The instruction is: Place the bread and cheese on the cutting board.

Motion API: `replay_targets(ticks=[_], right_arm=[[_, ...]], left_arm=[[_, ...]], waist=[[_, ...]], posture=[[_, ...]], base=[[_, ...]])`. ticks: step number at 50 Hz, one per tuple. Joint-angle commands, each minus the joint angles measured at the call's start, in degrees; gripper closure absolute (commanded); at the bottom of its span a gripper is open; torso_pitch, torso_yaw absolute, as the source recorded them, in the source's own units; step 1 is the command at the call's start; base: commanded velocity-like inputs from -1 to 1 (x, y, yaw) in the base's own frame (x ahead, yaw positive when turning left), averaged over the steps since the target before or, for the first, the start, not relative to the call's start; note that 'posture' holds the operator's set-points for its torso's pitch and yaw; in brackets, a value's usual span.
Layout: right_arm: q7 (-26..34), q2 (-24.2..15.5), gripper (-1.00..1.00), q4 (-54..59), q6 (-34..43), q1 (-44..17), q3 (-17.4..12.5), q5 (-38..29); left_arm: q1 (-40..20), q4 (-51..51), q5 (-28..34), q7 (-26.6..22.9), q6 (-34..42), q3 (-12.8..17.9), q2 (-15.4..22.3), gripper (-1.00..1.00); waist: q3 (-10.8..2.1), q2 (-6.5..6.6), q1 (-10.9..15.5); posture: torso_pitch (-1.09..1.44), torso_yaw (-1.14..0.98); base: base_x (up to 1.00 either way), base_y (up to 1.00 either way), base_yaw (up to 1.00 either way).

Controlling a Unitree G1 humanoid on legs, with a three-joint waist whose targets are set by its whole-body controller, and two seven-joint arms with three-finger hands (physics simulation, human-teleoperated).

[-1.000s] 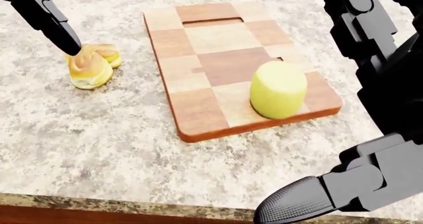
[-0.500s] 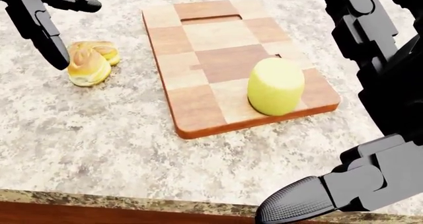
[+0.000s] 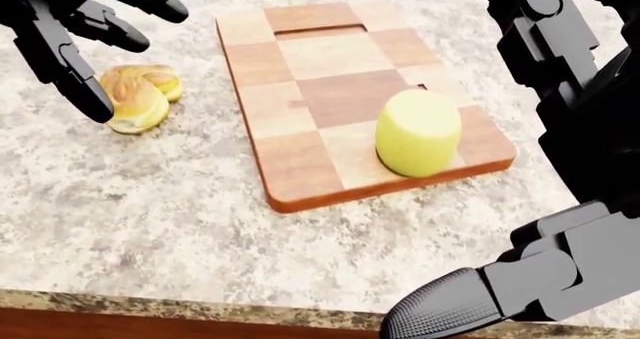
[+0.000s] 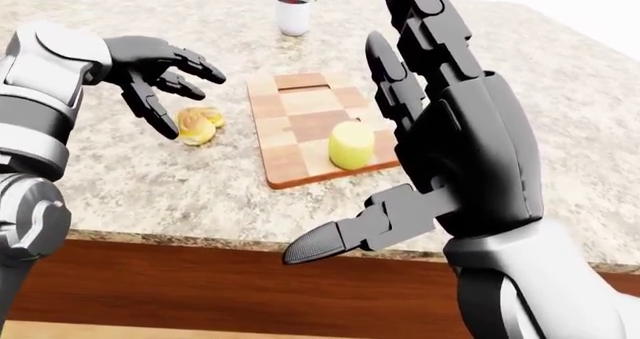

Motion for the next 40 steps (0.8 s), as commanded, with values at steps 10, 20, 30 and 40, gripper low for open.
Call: replay_targets(ticks=[10,20,30,40], right_arm=[[-0.5,-0.7,-1.00,0.0,-1.6,-1.0,-0.9,-0.8],[0.3,-1.2,-1.00,0.0,-2.9,0.6,-0.9,-1.6],[0.3,-2.2,-1.00,0.0,-4.3,1.4,-0.7,-1.5],[0.3,-2.3,-1.00,0.0,-4.6,1.8,-0.5,-1.7]], left_arm=[[-0.9,-1.8,-0.3,3.7,-2.6,0.5,-0.2,-0.58],[-0.2,-1.1,2.0,6.6,-4.3,-0.2,-0.9,-0.68],[0.9,-0.9,2.6,8.5,-5.3,0.1,-1.3,-0.73],[2.1,-0.6,2.9,9.5,-5.7,0.1,-1.8,-0.66]], waist=[[-1.53,0.46,0.0],[-1.58,0.40,-0.1],[-1.67,0.46,-0.1],[-1.75,0.46,-0.2]], posture=[[0.00,0.00],[0.00,0.00],[0.00,0.00],[0.00,0.00]], base=[[0.00,0.00,0.00],[0.00,0.00,0.00],[0.00,0.00,0.00],[0.00,0.00,0.00]])
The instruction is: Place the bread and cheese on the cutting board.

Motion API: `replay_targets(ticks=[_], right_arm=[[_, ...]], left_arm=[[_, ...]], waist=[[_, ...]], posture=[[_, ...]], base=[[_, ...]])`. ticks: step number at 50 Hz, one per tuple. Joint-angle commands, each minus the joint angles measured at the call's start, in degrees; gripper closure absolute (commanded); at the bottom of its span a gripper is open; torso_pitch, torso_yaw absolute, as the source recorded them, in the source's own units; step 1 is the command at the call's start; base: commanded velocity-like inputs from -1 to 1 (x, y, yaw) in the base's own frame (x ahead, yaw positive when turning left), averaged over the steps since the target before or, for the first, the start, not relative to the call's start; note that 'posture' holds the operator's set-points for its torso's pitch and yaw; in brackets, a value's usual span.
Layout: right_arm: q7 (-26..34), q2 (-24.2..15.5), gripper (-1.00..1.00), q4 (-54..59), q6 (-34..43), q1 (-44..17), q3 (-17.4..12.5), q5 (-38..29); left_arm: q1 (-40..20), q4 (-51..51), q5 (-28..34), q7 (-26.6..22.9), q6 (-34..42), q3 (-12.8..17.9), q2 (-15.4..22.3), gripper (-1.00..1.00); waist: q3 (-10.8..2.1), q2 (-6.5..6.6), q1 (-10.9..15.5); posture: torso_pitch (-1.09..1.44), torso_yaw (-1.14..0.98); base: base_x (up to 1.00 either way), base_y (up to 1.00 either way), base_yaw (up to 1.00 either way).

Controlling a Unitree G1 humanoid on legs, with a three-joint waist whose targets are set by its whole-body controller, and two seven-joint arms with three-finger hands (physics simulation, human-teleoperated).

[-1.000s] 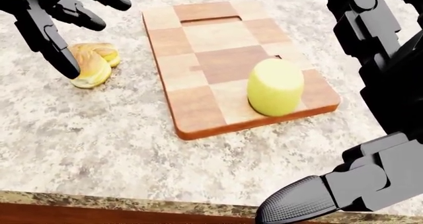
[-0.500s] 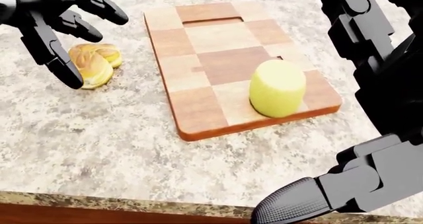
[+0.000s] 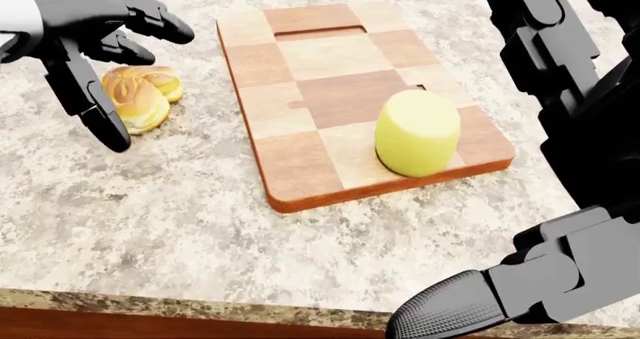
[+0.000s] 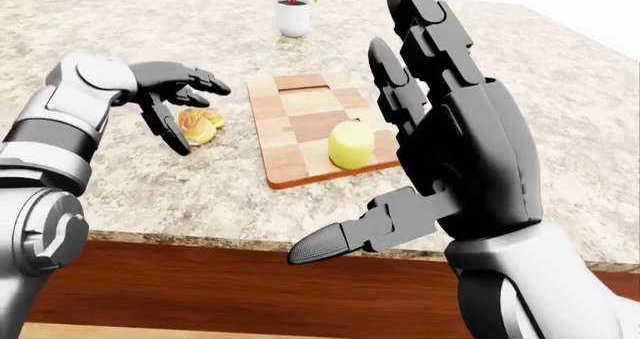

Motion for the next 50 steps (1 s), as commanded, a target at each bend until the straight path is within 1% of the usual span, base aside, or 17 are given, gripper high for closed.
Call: replay_targets(ticks=[1,5,7,8,9,10,11,13,15,19,26,32,37,38,41,43,50], right_arm=[[-0.1,-0.6,-1.00,0.0,-1.4,-1.0,-1.2,-0.9],[-0.5,-0.8,-1.00,0.0,-1.6,-1.1,-1.6,-0.1],[-0.8,-1.3,-1.00,0.0,-1.8,-1.2,-1.9,0.6],[-0.9,-1.5,-1.00,0.0,-2.0,-1.3,-2.1,0.9],[-1.0,-1.8,-1.00,0.0,-2.1,-1.4,-2.3,1.2],[-1.2,-2.1,-1.00,0.0,-2.2,-1.6,-2.4,1.7],[-1.3,-2.2,-1.00,0.0,-2.2,-1.6,-2.5,1.8],[-1.3,-2.4,-1.00,0.0,-2.3,-1.8,-2.6,2.0],[-1.5,-2.6,-1.00,0.0,-2.4,-2.1,-2.8,2.4],[-2.3,-3.3,-1.00,0.0,-2.2,-2.9,-3.7,4.3],[-3.3,-3.3,-1.00,0.0,-1.3,-4.6,-3.7,5.6],[-4.1,-2.3,-1.00,0.0,-0.3,-6.0,-2.8,5.6],[-3.9,-2.0,-1.00,0.0,-0.4,-5.9,-2.4,5.2],[-3.1,-2.2,-1.00,0.0,-1.3,-4.3,-3.7,5.1],[-2.0,-3.5,-1.00,0.0,-3.0,-2.2,-4.7,4.8],[-1.7,-4.2,-1.00,0.0,-4.0,-1.4,-4.8,4.6],[-1.2,-5.6,-1.00,0.0,-6.2,0.2,-4.6,4.0]], left_arm=[[-2.5,-2.3,-0.6,1.0,-0.8,0.4,0.6,-0.65],[-1.9,-2.3,-0.6,1.4,-1.1,0.5,0.5,-0.62],[-1.3,-2.4,-0.8,1.5,-1.2,0.6,0.5,-0.54],[-1.1,-2.5,-1.0,1.1,-1.3,0.7,0.5,-0.44],[-0.7,-2.4,-1.4,1.5,-1.4,1.0,0.3,-0.07],[-0.5,-2.4,-1.6,1.8,-1.4,1.0,0.3,0.15],[-0.5,-2.4,-1.6,1.8,-1.4,1.0,0.3,0.15],[0.0,-2.4,-1.7,2.8,-1.8,0.9,0.4,0.35],[0.4,-2.3,-2.0,3.5,-2.2,1.1,0.4,0.49],[0.8,-2.4,-2.6,4.1,-2.7,1.2,0.6,0.65],[2.1,-2.4,-3.1,5.1,-3.9,1.2,1.2,0.70],[-0.8,-3.0,-4.0,3.7,-4.4,1.4,0.5,0.69],[-6.4,-3.7,-6.3,1.8,-2.9,1.7,-2.0,0.67],[-12.6,-4.1,-8.0,1.3,-1.0,1.8,-8.2,0.65],[-13.9,-3.6,-9.0,1.7,-1.0,1.3,-9.6,0.65],[-14.4,-3.6,-9.6,1.7,-0.7,1.1,-10.2,0.65],[-15.9,-3.5,-10.9,2.6,-0.3,0.5,-12.5,0.64]], waist=[[-1.48,0.26,0.0],[-1.51,0.25,0.0],[-1.50,0.27,0.0],[-1.53,0.29,0.0],[-1.53,0.31,0.0],[-1.53,0.32,0.0],[-1.53,0.34,0.0],[-1.52,0.36,0.0],[-1.52,0.38,0.0],[-1.60,0.44,-0.1],[-1.52,0.54,-0.2],[-1.51,0.54,-0.2],[-1.28,0.16,0.1],[-1.21,0.05,0.1],[-0.92,-0.81,0.7],[-0.63,-1.05,0.8],[-0.82,-0.56,0.4]], posture=[[0.00,0.00],[0.00,0.00],[0.00,0.00],[0.00,0.00],[0.00,0.00],[0.00,0.00],[0.00,0.00],[0.00,0.00],[0.00,0.00],[0.00,0.00],[0.00,0.00],[0.00,0.00],[0.00,0.00],[0.00,0.00],[0.00,0.00],[0.00,0.00],[0.00,0.00]], base=[[0.00,0.00,0.00],[0.00,0.00,0.00],[0.00,0.00,0.00],[0.00,0.00,0.00],[0.00,0.00,0.00],[0.00,0.00,0.00],[0.00,0.00,0.00],[0.00,0.00,0.00],[0.00,0.00,0.00],[0.00,0.00,0.00],[0.00,0.00,0.00],[0.00,0.00,0.00],[0.00,0.00,0.00],[0.00,0.00,0.00],[0.00,0.00,0.00],[0.00,0.00,0.00],[0.00,0.00,0.00]])
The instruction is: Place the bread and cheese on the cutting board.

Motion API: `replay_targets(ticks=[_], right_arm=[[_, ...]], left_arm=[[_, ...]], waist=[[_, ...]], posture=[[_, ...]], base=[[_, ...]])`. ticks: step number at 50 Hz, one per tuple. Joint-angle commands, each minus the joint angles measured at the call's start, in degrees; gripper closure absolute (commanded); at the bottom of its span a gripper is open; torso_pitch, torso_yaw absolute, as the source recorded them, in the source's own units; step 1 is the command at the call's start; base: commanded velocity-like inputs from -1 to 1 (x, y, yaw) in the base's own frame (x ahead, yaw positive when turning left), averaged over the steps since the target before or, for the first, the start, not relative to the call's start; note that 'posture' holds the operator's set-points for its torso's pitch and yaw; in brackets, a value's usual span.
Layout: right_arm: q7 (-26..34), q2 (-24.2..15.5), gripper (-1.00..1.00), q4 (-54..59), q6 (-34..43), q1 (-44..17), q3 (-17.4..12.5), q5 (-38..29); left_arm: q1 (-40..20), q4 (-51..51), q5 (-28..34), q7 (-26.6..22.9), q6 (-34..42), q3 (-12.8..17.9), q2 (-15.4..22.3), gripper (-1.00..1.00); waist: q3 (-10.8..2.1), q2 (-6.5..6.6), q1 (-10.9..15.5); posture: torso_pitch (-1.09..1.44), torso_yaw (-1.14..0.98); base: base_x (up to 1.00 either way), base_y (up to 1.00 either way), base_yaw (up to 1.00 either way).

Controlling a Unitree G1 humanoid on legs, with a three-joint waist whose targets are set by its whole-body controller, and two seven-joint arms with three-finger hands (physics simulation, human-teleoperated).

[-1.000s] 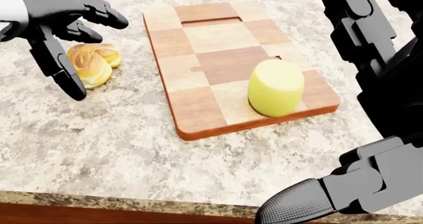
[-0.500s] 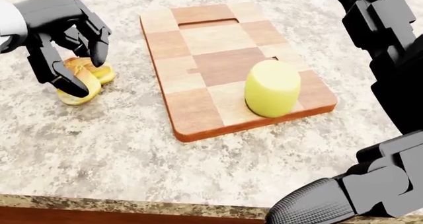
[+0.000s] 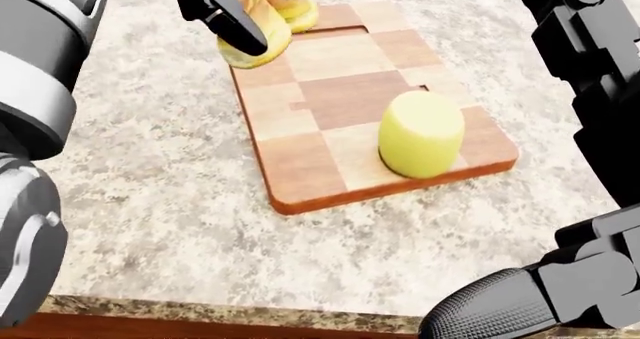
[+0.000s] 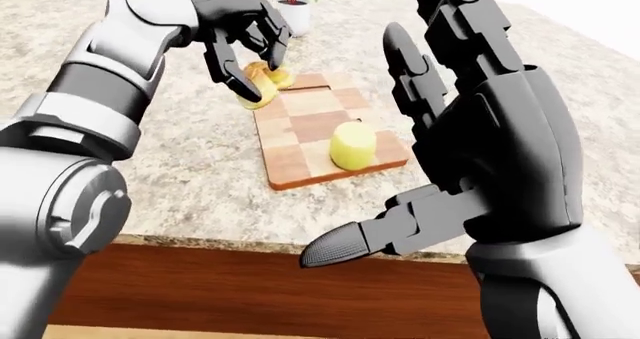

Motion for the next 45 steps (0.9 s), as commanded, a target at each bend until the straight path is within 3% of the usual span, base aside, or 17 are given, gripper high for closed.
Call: replay_targets(ticks=[1,18,35,45], right_arm=[[0.2,-0.9,-1.00,0.0,-1.9,-0.8,-0.9,-0.9],[-0.3,-2.8,-1.00,0.0,-2.3,-0.5,-3.0,1.4],[1.3,-3.6,-1.00,0.0,-4.6,2.8,-3.9,0.2],[1.5,-4.4,-1.00,0.0,-5.9,3.9,-3.7,-0.2]], left_arm=[[-2.4,-1.9,-1.0,1.4,-0.4,0.3,-0.2,0.64],[0.6,-1.1,-0.9,7.1,-1.4,-0.9,-5.3,0.65],[4.3,-0.1,3.4,18.1,-6.4,-2.3,-7.6,0.62],[6.0,-0.1,4.3,19.1,-7.2,-2.2,-8.5,0.52]], waist=[[-1.31,-0.31,0.1],[-1.25,-1.34,0.2],[-1.44,-1.60,0.1],[-1.53,-1.52,0.1]], posture=[[0.00,0.00],[0.00,0.00],[0.00,0.00],[0.00,0.00]], base=[[0.00,0.00,0.00],[0.00,0.00,0.00],[0.00,0.00,0.00],[0.00,0.00,0.00]])
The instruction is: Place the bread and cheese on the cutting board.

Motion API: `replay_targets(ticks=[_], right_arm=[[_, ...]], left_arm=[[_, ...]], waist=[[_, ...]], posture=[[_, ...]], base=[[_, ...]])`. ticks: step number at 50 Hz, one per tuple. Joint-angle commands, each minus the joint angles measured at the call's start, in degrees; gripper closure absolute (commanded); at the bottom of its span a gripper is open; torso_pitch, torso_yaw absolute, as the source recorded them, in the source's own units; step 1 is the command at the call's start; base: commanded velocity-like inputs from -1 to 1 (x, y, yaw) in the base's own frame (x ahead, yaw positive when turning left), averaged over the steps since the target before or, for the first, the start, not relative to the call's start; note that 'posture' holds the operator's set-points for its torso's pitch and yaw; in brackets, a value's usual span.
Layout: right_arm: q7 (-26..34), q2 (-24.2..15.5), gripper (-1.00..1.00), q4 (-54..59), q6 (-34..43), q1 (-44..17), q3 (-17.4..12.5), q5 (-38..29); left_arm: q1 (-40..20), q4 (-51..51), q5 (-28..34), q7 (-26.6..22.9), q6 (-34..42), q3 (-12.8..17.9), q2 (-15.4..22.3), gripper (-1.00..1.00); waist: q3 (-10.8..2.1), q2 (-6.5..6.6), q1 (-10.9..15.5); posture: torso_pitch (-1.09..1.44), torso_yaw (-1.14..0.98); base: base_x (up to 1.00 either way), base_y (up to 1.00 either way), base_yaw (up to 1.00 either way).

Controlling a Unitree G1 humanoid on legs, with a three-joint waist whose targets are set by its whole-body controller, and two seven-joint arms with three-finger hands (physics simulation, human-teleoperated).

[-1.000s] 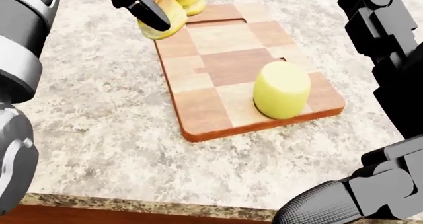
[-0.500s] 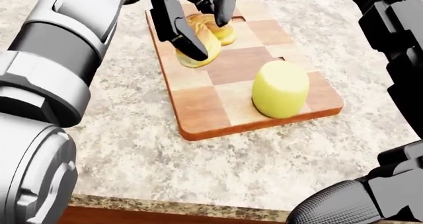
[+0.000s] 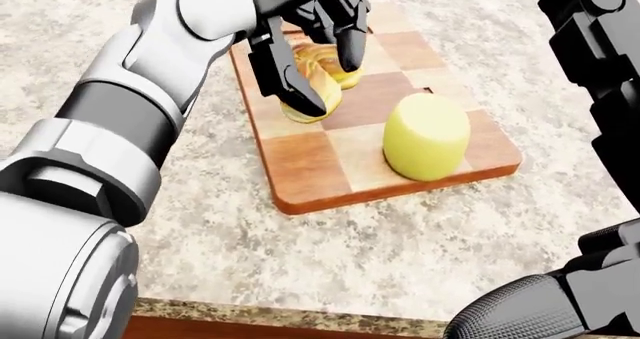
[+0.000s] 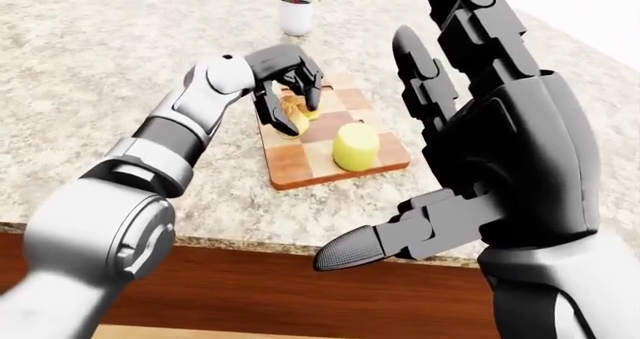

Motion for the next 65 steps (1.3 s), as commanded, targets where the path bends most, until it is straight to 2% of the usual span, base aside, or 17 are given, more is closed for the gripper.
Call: replay_targets(ticks=[1,14,15,17,18,19,23,32,40,44,47,50,53,56,61,64,65], right_arm=[[-0.2,-0.8,-1.00,0.0,-1.5,-0.8,-1.4,-0.8],[0.3,-1.1,-1.00,0.0,-2.8,0.4,-0.7,-2.1],[0.3,-1.2,-1.00,0.0,-2.9,0.4,-0.6,-2.1],[0.3,-1.2,-1.00,0.0,-3.0,0.5,-0.5,-2.3],[0.4,-1.2,-1.00,0.0,-3.1,0.5,-0.4,-2.3],[0.4,-1.2,-1.00,0.0,-3.1,0.7,-0.4,-2.4],[0.6,-1.2,-1.00,0.0,-3.4,0.9,-0.3,-2.6],[0.4,-1.2,-1.00,0.0,-3.1,0.6,-0.3,-2.4],[-0.1,-0.7,-1.00,0.0,-1.9,-0.9,-0.3,-1.6],[-1.0,-0.1,-1.00,0.0,-0.8,-2.8,0.6,-1.3],[-1.1,0.7,-1.00,0.0,0.6,-3.5,0.6,-1.5],[-1.3,1.6,-1.00,0.0,1.7,-4.6,0.9,-1.6],[-1.4,3.0,-1.00,0.0,2.9,-5.6,2.1,-2.4],[-2.1,4.1,-1.00,0.0,4.1,-7.2,3.1,-2.5],[-3.3,5.7,-1.00,0.0,6.1,-9.6,4.1,-2.4],[-4.1,6.1,-1.00,0.0,7.1,-10.8,4.3,-1.8],[-4.2,6.4,-1.00,0.0,7.3,-11.1,4.5,-1.9]], left_arm=[[-2.2,-2.3,-0.5,1.0,-1.0,0.4,0.2,0.49],[-0.4,-2.4,0.1,0.9,-1.4,0.0,-0.4,0.21],[-0.5,-2.4,0.1,0.8,-1.2,0.0,-0.4,0.07],[-0.5,-2.4,0.2,0.6,-1.0,0.0,-0.5,-0.38],[-0.5,-2.4,0.2,0.5,-1.0,0.0,-0.5,-0.47],[-0.4,-2.4,0.2,0.5,-1.0,0.0,-0.5,-0.73],[0.0,-2.4,0.4,0.5,-0.7,-0.1,-0.5,-0.95],[-1.0,-2.6,-0.4,-0.5,0.0,0.6,0.2,-1.00],[-9.5,-3.7,-8.0,-4.8,6.5,4.8,5.3,-1.00],[-9.8,-5.3,-10.1,-6.0,8.1,4.5,6.7,-1.00],[-10.7,-10.2,-14.3,-6.8,13.7,5.8,7.0,-1.00],[-10.5,-25.1,-19.8,-7.5,26.7,6.6,7.2,-1.00],[-1.6,-64.0,-22.3,-10.9,51.4,5.1,7.8,-1.00],[3.3,-88.1,-23.9,-10.7,70.8,5.1,8.0,-1.00],[15.5,-119.9,-23.9,-7.2,90.2,2.4,8.3,-1.00],[17.1,-128.0,-25.1,-4.4,97.4,3.6,6.9,-1.00],[16.1,-130.7,-25.7,-3.6,101.0,6.1,5.8,-1.00]], waist=[[-1.45,-0.08,0.0],[-1.49,-0.03,-0.1],[-1.49,-0.03,-0.1],[-1.53,-0.02,-0.1],[-1.54,-0.02,-0.1],[-1.54,-0.03,-0.1],[-1.58,-0.03,-0.1],[-1.65,-0.02,-0.2],[-1.39,0.17,-0.3],[-1.20,0.46,-0.2],[-1.26,0.69,-0.1],[-1.27,0.81,-0.1],[-0.73,1.15,-0.5],[0.00,1.68,-1.0],[0.57,2.81,-1.0],[0.38,3.18,-0.8],[0.39,3.18,-0.8]], posture=[[0.00,0.00],[0.00,0.00],[0.00,0.00],[0.00,0.00],[0.00,0.00],[0.00,0.00],[0.00,0.00],[0.00,0.00],[0.00,0.00],[0.00,0.00],[0.00,0.00],[0.00,0.00],[0.00,0.00],[0.00,0.00],[0.00,0.00],[0.00,0.00],[0.00,0.00]], base=[[0.00,0.00,0.00],[0.00,0.00,0.00],[0.00,0.00,0.00],[0.00,0.00,0.00],[0.00,0.00,0.00],[0.00,0.00,0.00],[0.00,0.00,0.00],[0.00,0.00,0.00],[0.00,0.00,0.00],[0.00,0.00,0.00],[0.00,0.00,0.00],[0.00,0.00,0.00],[0.00,0.00,0.00],[0.00,0.00,0.00],[0.00,0.00,0.00],[0.00,0.00,0.00],[0.00,0.00,0.00]])
